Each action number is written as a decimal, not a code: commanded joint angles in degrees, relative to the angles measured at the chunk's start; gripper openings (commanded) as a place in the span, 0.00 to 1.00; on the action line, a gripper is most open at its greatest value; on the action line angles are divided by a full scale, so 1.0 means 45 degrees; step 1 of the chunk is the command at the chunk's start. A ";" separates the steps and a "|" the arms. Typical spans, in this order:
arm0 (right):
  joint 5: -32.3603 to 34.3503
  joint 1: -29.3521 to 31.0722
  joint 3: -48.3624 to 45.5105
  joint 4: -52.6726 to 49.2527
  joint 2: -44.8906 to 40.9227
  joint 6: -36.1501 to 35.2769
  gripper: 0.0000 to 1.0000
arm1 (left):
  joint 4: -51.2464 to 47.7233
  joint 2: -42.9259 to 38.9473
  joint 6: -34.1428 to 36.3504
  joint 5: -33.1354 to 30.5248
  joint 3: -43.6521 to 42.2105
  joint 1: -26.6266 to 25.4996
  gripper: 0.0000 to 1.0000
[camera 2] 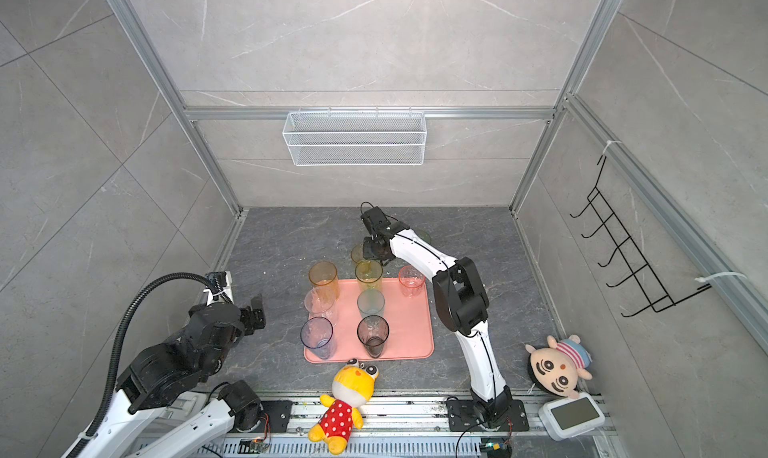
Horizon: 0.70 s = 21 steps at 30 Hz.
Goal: Place the glasses into the tray
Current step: 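Lower the right gripper onto the amber glass rim and close, then lift the amber glass with the right gripper and swing it toward the tray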
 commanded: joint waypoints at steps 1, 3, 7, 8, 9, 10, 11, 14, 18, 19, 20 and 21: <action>0.0270 0.0042 0.0386 -0.0294 -0.0058 -0.0129 0.10 | 0.0075 -0.0086 -0.0333 -0.0035 0.0004 -0.0037 0.97; 0.0311 0.0034 0.0511 -0.0395 -0.0179 -0.0192 0.07 | 0.0073 -0.0074 -0.0334 -0.0039 0.0006 -0.0060 0.97; 0.0463 -0.0035 0.0642 -0.0519 -0.0535 -0.0337 0.06 | 0.0064 -0.0076 -0.0337 -0.0055 0.0011 -0.0065 0.97; 0.0517 -0.0055 0.0669 -0.0559 -0.0614 -0.0369 0.05 | 0.0067 -0.0084 -0.0332 -0.0055 0.0024 -0.0076 0.97; 0.0567 -0.0082 0.0692 -0.0598 -0.0729 -0.0411 0.05 | 0.0043 -0.0110 -0.0337 -0.0074 0.0014 -0.0076 0.97; 0.0640 -0.0096 0.0725 -0.0652 -0.0855 -0.0474 0.04 | 0.0038 -0.0099 -0.0348 -0.0074 0.0009 -0.0090 0.97; 0.0693 -0.0095 0.0745 -0.0695 -0.0953 -0.0512 0.04 | 0.0040 -0.0096 -0.0342 -0.0074 0.0019 -0.0084 0.97; 0.0911 -0.0146 0.0844 -0.0926 -0.1295 -0.0714 0.03 | 0.0044 -0.0115 -0.0347 -0.0074 0.0014 -0.0093 0.97; 0.1221 -0.0151 0.0965 -0.1211 -0.1780 -0.0965 0.02 | 0.0045 -0.0134 -0.0356 -0.0074 0.0019 -0.0097 0.97; 0.1312 -0.0178 0.0992 -0.1300 -0.1905 -0.1023 0.02 | 0.0046 -0.0150 -0.0356 -0.0074 0.0014 -0.0110 0.97; 0.1428 -0.0174 0.1007 -0.1385 -0.2056 -0.1115 0.02 | 0.0049 -0.0145 -0.0354 -0.0074 0.0020 -0.0101 0.97; 0.1550 -0.0173 0.1029 -0.1489 -0.2231 -0.1196 0.01 | 0.0045 -0.0145 -0.0349 -0.0074 0.0025 -0.0100 0.97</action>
